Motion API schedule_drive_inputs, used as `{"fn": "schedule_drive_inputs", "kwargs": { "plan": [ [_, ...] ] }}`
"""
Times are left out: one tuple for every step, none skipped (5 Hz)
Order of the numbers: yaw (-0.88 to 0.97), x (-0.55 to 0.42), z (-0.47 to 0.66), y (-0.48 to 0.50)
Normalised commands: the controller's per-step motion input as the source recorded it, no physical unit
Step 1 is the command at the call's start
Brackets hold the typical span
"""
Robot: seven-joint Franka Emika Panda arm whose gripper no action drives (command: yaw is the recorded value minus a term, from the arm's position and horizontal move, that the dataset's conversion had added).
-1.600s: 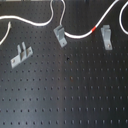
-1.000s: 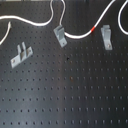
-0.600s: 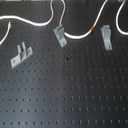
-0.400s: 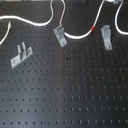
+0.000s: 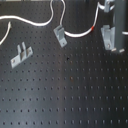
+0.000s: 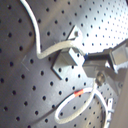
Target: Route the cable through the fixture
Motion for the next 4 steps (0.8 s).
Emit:
{"fn": "schedule_drive_inputs", "kwargs": {
  "plan": [
    [0.68, -0.31, 0.39, 0.02],
    [0.85, -0.208, 0.23, 0.066],
    [0.83, -0.167, 0.14, 0.13],
    [0.81, -0.131, 0.1, 0.152]
  ]
}}
